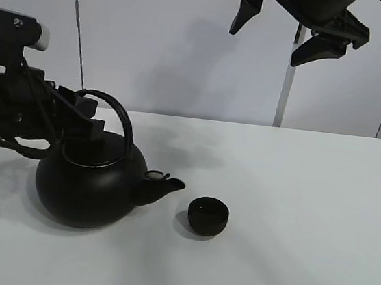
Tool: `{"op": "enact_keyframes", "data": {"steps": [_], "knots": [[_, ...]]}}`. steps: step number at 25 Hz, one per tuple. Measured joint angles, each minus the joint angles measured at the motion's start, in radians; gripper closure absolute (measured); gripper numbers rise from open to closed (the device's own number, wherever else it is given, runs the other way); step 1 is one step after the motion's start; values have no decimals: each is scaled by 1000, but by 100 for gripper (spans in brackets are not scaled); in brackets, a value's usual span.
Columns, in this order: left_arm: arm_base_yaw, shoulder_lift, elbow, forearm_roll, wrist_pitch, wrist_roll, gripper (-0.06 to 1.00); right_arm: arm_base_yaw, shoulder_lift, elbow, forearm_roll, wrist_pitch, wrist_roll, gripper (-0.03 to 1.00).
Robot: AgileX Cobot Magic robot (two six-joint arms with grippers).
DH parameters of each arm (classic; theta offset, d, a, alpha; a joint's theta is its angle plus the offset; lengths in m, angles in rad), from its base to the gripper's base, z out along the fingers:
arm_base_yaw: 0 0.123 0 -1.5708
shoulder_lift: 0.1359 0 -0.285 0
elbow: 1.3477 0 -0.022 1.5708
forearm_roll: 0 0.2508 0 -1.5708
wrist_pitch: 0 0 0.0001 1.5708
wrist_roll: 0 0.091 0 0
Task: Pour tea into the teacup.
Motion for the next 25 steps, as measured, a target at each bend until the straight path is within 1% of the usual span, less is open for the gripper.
{"op": "enact_keyframes", "data": {"steps": [4,6,10,14,19,21,23,25], "knots": [[0,-2,1,-2,-41,-23,62,0,0,0,0,0,0,31],[0,-2,6,-3,-50,-42,58,0,0,0,0,0,0,31],[0,-6,21,10,-65,-53,56,0,0,0,0,0,0,31],[0,-15,40,56,-78,-56,55,0,0,0,0,0,0,31],[0,-21,91,70,-101,-85,55,0,0,0,0,0,0,31],[0,-21,118,70,-128,-95,54,0,0,0,0,0,0,31],[0,-21,151,70,-171,-98,52,0,0,0,0,0,0,31],[0,-23,182,70,-196,-101,45,0,0,0,0,0,0,31]]}}
